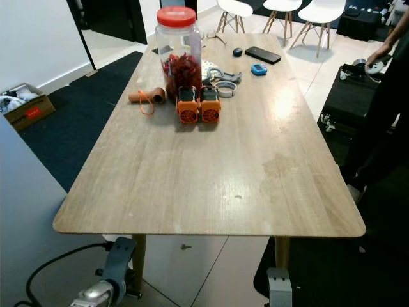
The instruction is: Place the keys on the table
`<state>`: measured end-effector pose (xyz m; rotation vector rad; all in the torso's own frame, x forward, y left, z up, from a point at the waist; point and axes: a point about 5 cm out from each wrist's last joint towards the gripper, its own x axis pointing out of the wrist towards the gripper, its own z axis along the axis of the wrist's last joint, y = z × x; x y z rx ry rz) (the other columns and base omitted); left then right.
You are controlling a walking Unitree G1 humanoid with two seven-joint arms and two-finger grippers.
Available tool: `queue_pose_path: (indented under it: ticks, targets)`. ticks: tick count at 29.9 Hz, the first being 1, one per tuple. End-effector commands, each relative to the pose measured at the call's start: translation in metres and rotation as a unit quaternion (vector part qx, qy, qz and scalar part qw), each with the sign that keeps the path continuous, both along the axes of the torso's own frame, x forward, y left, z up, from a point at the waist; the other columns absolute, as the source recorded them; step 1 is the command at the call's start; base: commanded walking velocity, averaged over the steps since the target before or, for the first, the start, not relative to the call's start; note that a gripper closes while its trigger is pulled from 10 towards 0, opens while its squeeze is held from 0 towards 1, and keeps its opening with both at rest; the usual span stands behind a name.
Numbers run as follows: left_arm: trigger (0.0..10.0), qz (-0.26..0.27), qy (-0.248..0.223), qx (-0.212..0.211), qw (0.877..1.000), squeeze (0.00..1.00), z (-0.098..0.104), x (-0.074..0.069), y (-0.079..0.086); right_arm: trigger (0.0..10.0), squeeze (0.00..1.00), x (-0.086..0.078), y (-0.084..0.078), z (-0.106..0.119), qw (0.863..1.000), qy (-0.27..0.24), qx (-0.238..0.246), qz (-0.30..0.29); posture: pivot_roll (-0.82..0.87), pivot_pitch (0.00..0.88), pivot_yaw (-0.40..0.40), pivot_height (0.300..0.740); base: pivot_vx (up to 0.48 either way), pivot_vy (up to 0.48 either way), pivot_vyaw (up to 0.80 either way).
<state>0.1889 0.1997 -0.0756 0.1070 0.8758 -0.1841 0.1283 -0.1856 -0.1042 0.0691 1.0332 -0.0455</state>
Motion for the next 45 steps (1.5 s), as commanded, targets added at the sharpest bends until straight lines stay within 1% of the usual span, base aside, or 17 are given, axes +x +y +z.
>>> queue_pose_path:
  ticks: [1,11,14,24,39,45]
  targets:
    - [10.0,0.008,0.002,0.004,1.0,0.0,-0.001,-0.004,0.007,10.0,0.0,0.0,-0.002,0.0,1.0,-0.001,0.0,-0.001,0.09,0.023,-0.032,0.74,-0.368,0.0,0.0]
    - [10.0,0.013,0.002,0.002,1.0,0.0,-0.001,-0.006,0.009,10.0,0.0,0.007,-0.001,0.003,1.0,-0.016,0.001,0.0,0.09,0.024,-0.034,0.74,-0.375,0.0,0.0]
    - [10.0,0.014,0.0,0.002,1.0,0.0,-0.001,-0.008,0.01,10.0,0.0,0.01,0.001,0.004,1.0,-0.025,0.003,0.001,0.09,0.025,-0.033,0.74,-0.382,0.0,0.0]
    - [10.0,0.015,0.001,0.006,1.0,0.0,-0.002,-0.009,0.013,10.0,0.0,0.012,0.005,0.005,0.999,-0.031,0.008,0.003,0.1,0.024,-0.03,0.74,-0.383,0.0,0.0]
    - [10.0,0.02,-0.002,0.009,1.0,0.0,0.0,-0.008,0.018,10.0,0.0,0.015,0.008,0.006,0.999,-0.036,0.011,0.004,0.11,0.029,-0.03,0.74,-0.367,0.0,0.0]
    - [10.0,0.026,-0.009,0.011,1.0,0.0,0.001,-0.007,0.02,10.0,0.0,0.015,0.009,0.005,0.999,-0.035,0.012,0.003,0.11,0.036,-0.034,0.74,0.0,0.0,0.0]
